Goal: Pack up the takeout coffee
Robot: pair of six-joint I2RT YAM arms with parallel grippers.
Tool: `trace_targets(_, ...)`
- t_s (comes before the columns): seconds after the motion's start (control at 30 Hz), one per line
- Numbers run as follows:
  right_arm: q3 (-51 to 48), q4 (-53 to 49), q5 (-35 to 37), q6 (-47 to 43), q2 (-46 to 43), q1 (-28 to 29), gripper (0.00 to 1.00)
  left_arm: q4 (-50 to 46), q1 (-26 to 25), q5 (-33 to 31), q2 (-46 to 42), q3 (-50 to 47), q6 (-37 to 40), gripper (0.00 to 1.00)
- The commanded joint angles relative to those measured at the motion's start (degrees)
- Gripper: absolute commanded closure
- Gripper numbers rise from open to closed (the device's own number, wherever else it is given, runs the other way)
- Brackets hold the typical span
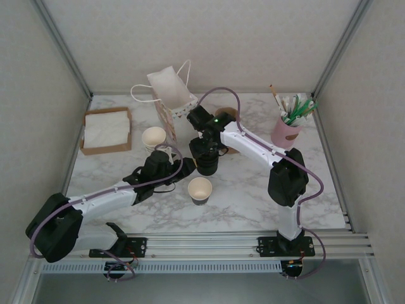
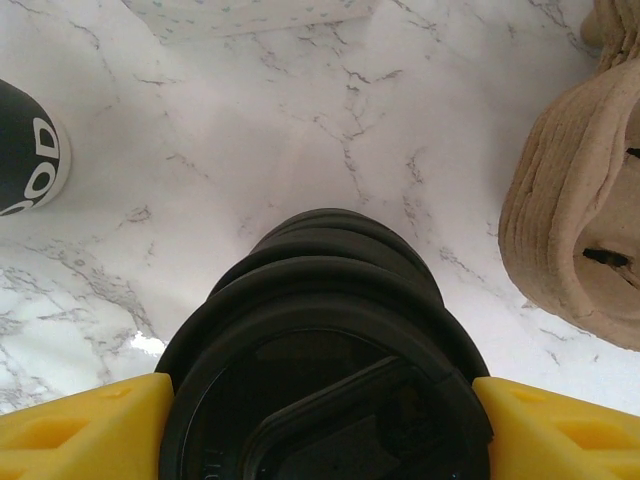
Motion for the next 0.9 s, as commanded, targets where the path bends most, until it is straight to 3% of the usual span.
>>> trace_targets(0.0,-0.43,-0.13,-1.04,0.63,-1.79,-0.52,0.24,2.11,-0.54,1.18,1.26,1.68,1.28,0.57)
trace_targets(0.33,-0.88,-0.13,-1.3,0.48,-2.22,-0.67,0.24,2.68,-1.27,0.0,1.01,2.63,1.36,0.58)
trace_targets(0.5,-1.29,0.13,-1.31,0.63,-2.26,-0.85,0.24,-2.99,-2.72,-3.71,-1.78,3.77,2.49,0.53)
trace_targets(0.7,-1.58,0.4,-1.57,0.7,-2.43,-0.87,0.24,-9.76,-6.11,-12.41,-4.04,6.21,5.98,0.53)
trace_targets(0.87,-1.53,0.38,-1.91,1.01,-2.26,-1.05,0.24,-14.79,-10.07,-20.44,-0.12,10.92,11.08,0.55)
